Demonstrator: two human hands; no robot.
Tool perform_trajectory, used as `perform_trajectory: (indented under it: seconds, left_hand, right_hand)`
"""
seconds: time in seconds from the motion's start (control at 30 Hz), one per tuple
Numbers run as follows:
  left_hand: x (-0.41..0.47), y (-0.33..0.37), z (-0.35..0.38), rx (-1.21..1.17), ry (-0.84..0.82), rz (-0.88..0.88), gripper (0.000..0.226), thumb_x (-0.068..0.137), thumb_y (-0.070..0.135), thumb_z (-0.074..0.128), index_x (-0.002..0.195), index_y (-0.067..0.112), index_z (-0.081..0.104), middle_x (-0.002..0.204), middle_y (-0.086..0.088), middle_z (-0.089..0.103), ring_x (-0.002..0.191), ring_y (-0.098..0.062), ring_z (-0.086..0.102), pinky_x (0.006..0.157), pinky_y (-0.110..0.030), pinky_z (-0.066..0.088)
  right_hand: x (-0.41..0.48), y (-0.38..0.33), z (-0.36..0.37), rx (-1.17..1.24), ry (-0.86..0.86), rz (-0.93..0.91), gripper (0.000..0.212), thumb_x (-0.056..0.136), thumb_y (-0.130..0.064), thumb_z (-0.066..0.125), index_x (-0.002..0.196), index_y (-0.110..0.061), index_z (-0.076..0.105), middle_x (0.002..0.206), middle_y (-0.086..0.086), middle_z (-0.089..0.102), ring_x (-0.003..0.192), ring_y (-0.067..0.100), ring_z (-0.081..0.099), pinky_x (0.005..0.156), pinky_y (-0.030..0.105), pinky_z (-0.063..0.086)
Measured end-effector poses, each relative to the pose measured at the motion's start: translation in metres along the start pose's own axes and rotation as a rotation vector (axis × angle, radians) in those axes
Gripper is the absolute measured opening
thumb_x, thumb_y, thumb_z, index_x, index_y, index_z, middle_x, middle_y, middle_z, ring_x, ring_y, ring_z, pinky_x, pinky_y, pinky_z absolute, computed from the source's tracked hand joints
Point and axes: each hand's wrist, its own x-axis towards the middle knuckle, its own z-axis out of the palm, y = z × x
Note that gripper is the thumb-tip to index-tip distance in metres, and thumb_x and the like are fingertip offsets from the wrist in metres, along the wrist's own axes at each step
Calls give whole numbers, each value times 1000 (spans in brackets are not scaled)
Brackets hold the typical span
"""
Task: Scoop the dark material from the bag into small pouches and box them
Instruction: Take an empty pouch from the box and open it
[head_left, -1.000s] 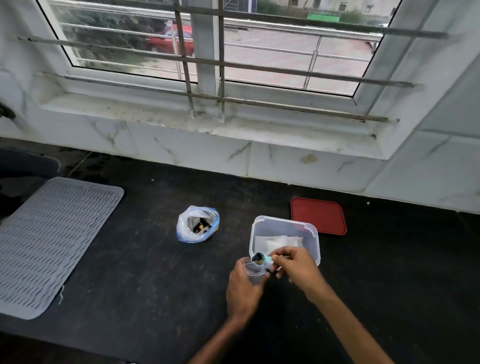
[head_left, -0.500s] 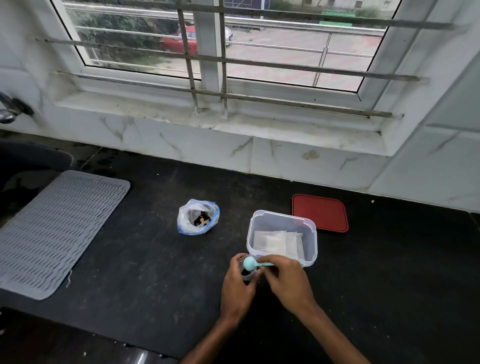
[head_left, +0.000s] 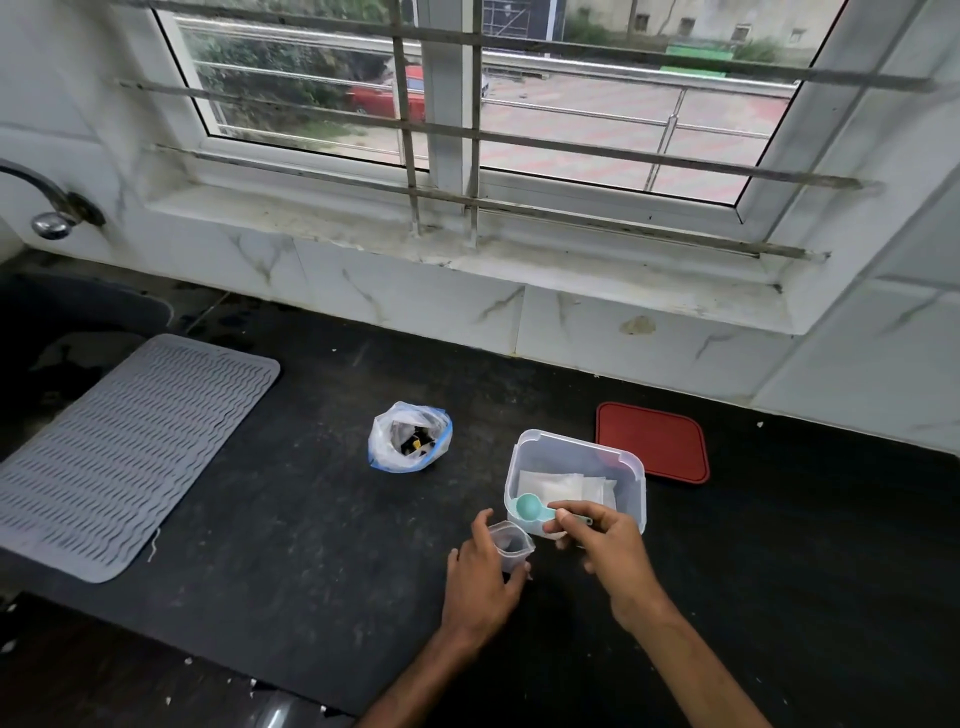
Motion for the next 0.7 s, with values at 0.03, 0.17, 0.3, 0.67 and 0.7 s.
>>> perform_trajectory:
  seconds: [0.03,0.17,0.3,0.67,0.7]
  left_hand:
    - [1,2,-1,27,-23,-3,89,83,49,68,150,23,16,138,7,56,126,-9,52,114,-42,35]
    - [3,3,-7,4,-102,-33,107,78,53,69,153,21,1,149,1,46,137,-15,43,118,-50,27]
    - [8,-3,-18,-104,-118,-31,123,69,62,73,154,26,-7,160,-1,29,147,-16,28,120,-51,21]
    - [48,-36,-89,-234,608,-137,66,82,38,74,133,10,44,134,-9,52,125,-26,49,104,-36,41]
    - [57,-42,-94,-267,652,-204,68,80,38,76,132,7,44,133,-12,52,125,-30,49,104,-39,41]
  right_hand:
    - [-1,-2,0,2,-1,1,12,94,-11,63,101,-13,73,84,4,77,69,10,64,47,11,42]
    - [0,-7,4,-5,2,2,11,95,-14,63,99,-16,73,84,0,77,73,10,65,52,15,44]
    - [4,-13,13,-32,17,-20,10,94,-17,64,100,-18,72,85,-4,77,80,15,68,63,26,43]
    - [37,-38,79,-158,4,-198,15,95,-5,61,101,-12,73,82,0,76,70,-1,70,59,12,52]
    - [46,-39,91,-199,7,-219,16,94,-5,62,103,-10,74,82,-2,76,74,2,72,66,16,56]
